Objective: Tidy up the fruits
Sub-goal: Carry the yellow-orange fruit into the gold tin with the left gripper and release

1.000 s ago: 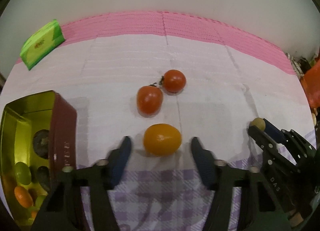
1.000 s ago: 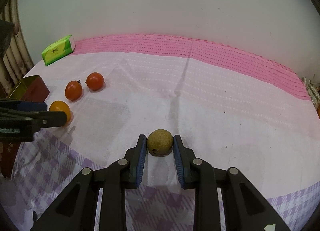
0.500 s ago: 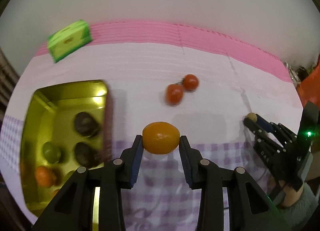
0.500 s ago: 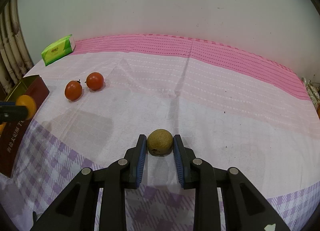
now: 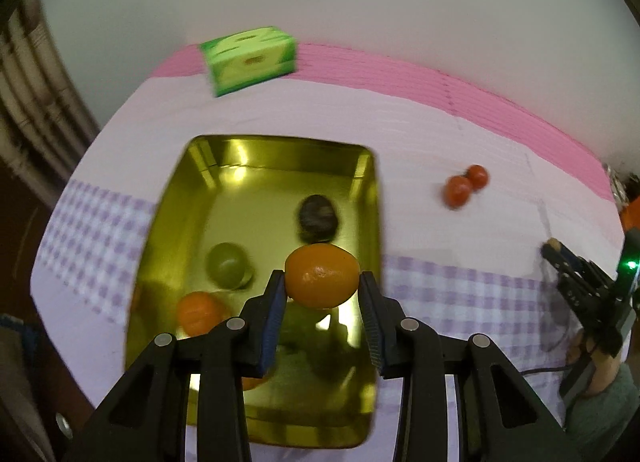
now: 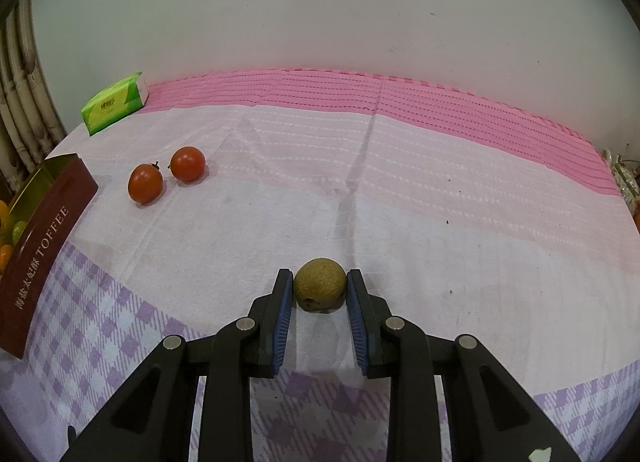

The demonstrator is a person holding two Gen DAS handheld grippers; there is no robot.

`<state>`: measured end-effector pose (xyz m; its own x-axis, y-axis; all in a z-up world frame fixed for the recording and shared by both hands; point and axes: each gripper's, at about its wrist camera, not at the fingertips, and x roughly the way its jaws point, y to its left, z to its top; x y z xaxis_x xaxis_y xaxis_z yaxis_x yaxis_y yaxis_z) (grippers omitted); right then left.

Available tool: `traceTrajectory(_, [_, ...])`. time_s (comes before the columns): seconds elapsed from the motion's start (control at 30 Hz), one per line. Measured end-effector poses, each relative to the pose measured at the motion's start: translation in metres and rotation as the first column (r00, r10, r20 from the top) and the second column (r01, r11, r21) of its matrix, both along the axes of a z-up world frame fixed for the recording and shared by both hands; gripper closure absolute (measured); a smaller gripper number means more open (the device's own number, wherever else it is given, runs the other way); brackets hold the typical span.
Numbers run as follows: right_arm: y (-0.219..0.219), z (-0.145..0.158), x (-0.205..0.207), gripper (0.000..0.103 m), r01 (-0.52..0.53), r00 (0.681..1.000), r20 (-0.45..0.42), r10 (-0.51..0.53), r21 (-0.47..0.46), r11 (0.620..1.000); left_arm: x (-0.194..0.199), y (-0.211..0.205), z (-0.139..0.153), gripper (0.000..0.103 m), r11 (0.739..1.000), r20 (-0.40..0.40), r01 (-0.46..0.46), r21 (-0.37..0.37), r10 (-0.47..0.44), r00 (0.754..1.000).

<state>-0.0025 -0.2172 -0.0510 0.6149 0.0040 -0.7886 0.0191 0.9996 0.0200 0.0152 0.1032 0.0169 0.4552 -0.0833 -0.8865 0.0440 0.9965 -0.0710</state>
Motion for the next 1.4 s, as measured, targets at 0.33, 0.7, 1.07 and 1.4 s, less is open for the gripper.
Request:
traceTrajectory(0.33, [0.001, -0.001, 0.002, 0.078, -0.001, 1.0, -0.013, 0.001, -0.007, 1.0, -0.015, 0.052, -0.008, 0.065, 0.995, -0.018, -0.091, 0.04, 0.092, 0.996])
traceTrajectory(0.7, [0.003, 0.0, 0.001, 0.079, 0.001, 1.0, -0.008, -0.001, -0.014, 1.0, -0.027, 0.074, -0.021, 0.065, 0.994, -0.058, -0.105, 0.029, 0.107, 0.993])
traceTrajectory(1.07, [0.003, 0.0, 0.002, 0.079, 0.008, 1.0, -0.004, -0.008, -0.012, 1.0, -0.002, 0.043, -0.031, 0.065, 1.0, -0.08, -0.027, 0.011, 0.028, 0.996])
traceTrajectory(1.4, [0.0, -0.001, 0.004, 0.079, 0.007, 1.0, -0.005, -0.008, -0.01, 1.0, 0.006, 0.039, -0.042, 0.064, 0.999, -0.107, -0.014, 0.045, 0.019, 0.994])
